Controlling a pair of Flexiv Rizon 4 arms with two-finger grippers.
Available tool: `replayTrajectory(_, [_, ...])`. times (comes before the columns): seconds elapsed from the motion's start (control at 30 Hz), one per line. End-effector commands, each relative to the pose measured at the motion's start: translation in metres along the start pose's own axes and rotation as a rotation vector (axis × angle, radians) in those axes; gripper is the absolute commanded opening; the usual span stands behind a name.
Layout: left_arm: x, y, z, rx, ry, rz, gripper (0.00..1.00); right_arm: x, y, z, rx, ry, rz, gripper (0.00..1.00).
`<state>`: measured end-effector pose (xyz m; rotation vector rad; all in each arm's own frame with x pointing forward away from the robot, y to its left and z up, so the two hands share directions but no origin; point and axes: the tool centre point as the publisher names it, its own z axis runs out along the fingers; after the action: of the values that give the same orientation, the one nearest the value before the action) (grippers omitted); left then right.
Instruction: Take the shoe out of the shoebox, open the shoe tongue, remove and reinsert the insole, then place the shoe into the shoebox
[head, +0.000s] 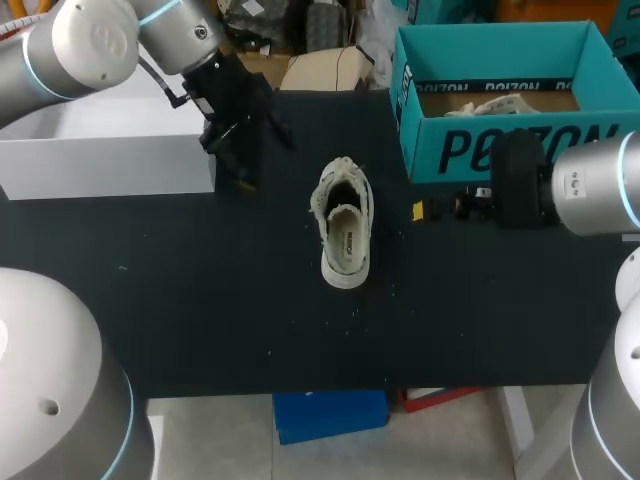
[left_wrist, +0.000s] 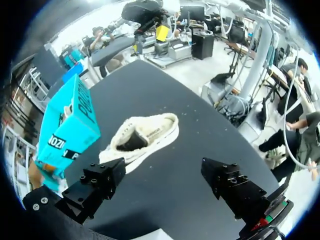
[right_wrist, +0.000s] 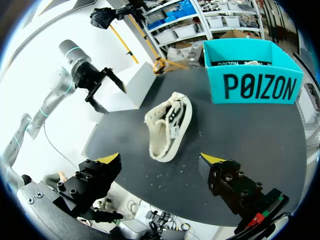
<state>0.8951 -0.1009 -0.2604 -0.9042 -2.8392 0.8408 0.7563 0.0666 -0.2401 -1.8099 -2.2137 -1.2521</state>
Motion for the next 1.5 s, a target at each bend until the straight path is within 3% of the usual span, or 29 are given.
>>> replayTrajectory(0.03, [0.001, 0.01, -0.008, 0.041, -0.008, -0.349, 1.0, 0.001, 0.0, 0.0, 0.0, -0.001, 0.0, 1.0])
replayTrajectory(0.4, [0.018, 0.039, -0.007, 0.171, -0.213, -0.571, 1.0, 0.001, 0.0, 0.0, 0.0, -0.001, 0.0, 1.0])
replayTrajectory(0.5, [0.017, 0.041, -0.011, 0.162, -0.251, -0.572, 1.0, 0.001, 0.0, 0.0, 0.0, -0.001, 0.0, 1.0])
replayTrajectory(1.5, [0.017, 0.041, -0.011, 0.162, -0.251, -0.572, 1.0, 0.001, 0.0, 0.0, 0.0, -0.001, 0.0, 1.0])
